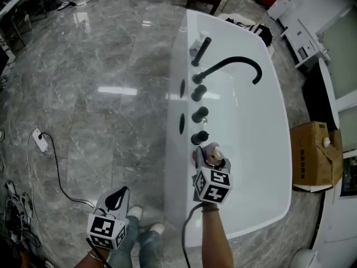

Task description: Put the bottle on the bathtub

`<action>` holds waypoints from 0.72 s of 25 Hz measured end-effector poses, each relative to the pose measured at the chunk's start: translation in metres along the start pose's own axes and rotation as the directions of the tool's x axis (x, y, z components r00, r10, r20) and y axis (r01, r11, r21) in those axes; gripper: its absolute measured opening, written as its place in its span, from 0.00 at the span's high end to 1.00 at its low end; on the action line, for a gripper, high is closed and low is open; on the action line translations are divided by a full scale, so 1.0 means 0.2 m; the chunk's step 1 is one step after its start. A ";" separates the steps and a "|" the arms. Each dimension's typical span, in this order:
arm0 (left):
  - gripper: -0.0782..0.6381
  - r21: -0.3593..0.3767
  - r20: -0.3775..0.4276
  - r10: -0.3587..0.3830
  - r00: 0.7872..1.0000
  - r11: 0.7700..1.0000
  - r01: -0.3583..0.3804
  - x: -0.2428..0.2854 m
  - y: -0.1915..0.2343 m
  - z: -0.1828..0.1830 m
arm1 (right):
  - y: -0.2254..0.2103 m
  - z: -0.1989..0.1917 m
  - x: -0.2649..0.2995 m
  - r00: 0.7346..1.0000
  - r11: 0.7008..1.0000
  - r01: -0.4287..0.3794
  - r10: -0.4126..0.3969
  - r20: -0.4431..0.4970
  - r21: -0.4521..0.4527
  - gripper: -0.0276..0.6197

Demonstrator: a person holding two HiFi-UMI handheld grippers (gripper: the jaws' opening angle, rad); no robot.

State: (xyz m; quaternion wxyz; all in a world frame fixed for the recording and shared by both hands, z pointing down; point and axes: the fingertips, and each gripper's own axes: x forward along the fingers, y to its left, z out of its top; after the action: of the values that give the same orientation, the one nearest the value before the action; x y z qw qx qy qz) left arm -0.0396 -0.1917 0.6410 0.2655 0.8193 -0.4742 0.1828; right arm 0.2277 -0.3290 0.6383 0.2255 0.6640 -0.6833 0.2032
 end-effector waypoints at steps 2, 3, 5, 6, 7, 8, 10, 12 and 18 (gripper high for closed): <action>0.88 0.002 0.002 0.001 1.000 1.000 -0.001 -0.02 0.00 0.01 | -0.01 0.00 -0.02 1.000 1.000 0.005 -0.005 -0.004 0.004 0.55; 0.88 0.002 0.004 0.000 1.000 1.000 -0.001 -0.02 0.00 0.01 | -0.01 0.01 -0.03 1.000 1.000 0.004 -0.004 -0.006 0.006 0.55; 0.88 0.003 0.008 0.000 1.000 1.000 0.000 -0.03 -0.01 0.03 | -0.01 0.01 -0.05 1.000 1.000 0.002 -0.002 -0.009 0.005 0.55; 0.88 0.002 0.012 -0.001 1.000 1.000 0.001 -0.04 -0.01 0.03 | 0.00 0.02 -0.06 1.000 1.000 0.001 -0.001 -0.009 0.003 0.55; 0.88 0.000 0.016 -0.003 1.000 1.000 0.003 -0.04 -0.02 0.03 | 0.00 0.02 -0.08 1.000 1.000 0.001 -0.001 -0.008 0.000 0.55; 0.88 -0.001 0.020 -0.004 1.000 1.000 0.004 -0.05 -0.03 0.04 | -0.01 0.02 -0.09 1.000 1.000 0.000 0.000 -0.008 -0.002 0.55; 0.88 -0.002 0.022 -0.008 1.000 1.000 0.008 -0.06 -0.06 0.04 | -0.01 0.02 -0.13 1.000 1.000 -0.003 0.003 -0.010 -0.004 0.55; 0.88 -0.005 0.021 -0.017 1.000 1.000 0.017 -0.07 -0.08 0.04 | -0.01 0.02 -0.17 1.000 1.000 -0.010 0.010 -0.016 -0.002 0.55; 0.88 -0.010 0.028 -0.028 0.999 1.000 0.028 -0.15 -0.15 0.07 | 0.01 0.02 -0.32 0.999 1.000 -0.023 0.023 -0.025 0.011 0.55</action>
State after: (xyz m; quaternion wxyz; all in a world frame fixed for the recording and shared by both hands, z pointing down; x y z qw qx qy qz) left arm -0.0263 -0.1675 0.6057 0.2657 0.8270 -0.4672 0.1649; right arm 0.2258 -0.2787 0.5973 0.2282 0.6548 -0.6869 0.2176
